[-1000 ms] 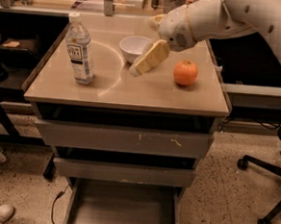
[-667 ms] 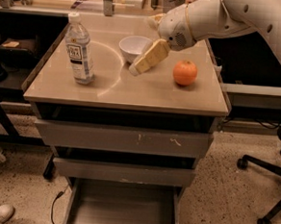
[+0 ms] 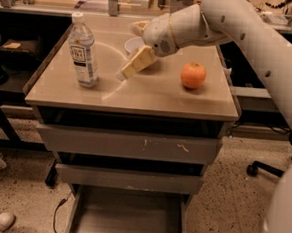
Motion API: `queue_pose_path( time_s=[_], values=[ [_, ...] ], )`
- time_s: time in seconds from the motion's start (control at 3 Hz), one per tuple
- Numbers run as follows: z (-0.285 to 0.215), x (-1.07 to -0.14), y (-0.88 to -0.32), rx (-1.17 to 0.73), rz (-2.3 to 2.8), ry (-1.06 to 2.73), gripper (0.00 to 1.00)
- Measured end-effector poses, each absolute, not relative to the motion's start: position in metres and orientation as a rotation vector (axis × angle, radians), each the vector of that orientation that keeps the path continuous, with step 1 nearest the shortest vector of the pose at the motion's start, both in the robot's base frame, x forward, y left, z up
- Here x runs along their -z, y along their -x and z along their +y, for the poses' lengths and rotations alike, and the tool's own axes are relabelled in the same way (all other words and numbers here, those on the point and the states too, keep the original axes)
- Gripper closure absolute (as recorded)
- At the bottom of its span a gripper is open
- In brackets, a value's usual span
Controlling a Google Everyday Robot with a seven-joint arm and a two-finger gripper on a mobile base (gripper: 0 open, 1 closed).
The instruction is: Place blue plastic bottle into bottom drawer
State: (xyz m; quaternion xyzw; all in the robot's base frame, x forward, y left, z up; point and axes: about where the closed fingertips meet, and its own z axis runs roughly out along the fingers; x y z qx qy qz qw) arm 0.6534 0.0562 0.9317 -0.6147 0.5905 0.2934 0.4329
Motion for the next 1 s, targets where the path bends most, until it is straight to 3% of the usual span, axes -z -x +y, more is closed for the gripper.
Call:
queue_pose_path(
  time_s=[0.67,1.0],
  values=[
    [0.114,-0.91,-0.674,-0.834,1.434,1.645,0.0],
    [0.119,-0.911,-0.673,-0.84,1.425,1.655,0.0]
  ],
)
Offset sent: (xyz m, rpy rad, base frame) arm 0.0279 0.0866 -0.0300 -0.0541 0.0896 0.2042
